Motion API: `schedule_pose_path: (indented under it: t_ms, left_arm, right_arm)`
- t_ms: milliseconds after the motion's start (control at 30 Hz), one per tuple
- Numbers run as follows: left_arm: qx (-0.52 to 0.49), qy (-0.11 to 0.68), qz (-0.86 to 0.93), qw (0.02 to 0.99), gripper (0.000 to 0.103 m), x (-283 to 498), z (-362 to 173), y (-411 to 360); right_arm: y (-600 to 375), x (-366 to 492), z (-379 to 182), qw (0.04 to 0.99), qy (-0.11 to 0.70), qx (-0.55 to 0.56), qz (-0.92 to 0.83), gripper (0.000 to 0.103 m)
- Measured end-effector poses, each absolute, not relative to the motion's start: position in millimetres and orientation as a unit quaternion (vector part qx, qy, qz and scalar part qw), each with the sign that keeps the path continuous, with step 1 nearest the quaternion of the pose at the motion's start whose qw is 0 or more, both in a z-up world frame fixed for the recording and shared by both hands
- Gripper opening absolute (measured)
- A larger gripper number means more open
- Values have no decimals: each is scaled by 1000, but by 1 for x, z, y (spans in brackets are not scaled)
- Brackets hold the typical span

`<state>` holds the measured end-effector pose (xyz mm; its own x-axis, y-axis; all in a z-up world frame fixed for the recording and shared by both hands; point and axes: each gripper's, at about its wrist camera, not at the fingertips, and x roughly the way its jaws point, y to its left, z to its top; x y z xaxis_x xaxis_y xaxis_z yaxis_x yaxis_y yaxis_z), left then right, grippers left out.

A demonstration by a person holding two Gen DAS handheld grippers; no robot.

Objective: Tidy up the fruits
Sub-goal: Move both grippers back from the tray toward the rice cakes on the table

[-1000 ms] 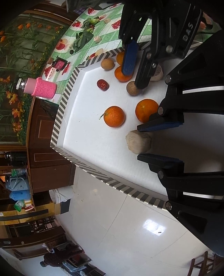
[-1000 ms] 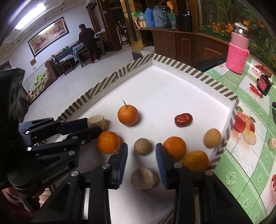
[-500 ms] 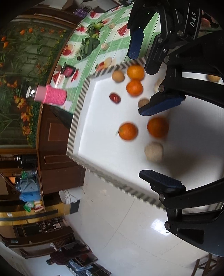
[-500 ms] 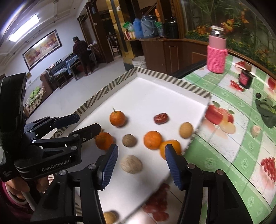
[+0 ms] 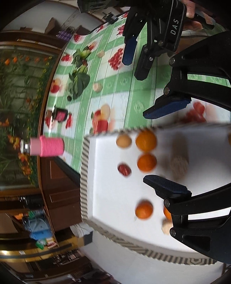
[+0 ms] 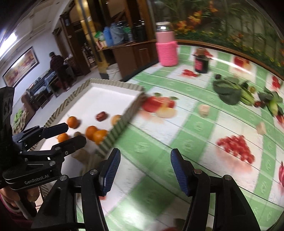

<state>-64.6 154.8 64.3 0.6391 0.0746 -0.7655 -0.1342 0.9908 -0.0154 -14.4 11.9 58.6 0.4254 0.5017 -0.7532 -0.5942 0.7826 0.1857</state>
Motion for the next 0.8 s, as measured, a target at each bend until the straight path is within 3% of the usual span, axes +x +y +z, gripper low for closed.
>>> schedule_pose_path:
  t_ms: [667, 800]
  left_arm:
    - [-12, 441, -36, 897, 64, 8, 72, 77]
    - [-11, 448, -45, 893, 71, 33, 67, 68]
  right_arm:
    - [-138, 66, 49, 874, 448, -15, 185, 68]
    - [-156, 84, 41, 875, 454, 3, 168, 69]
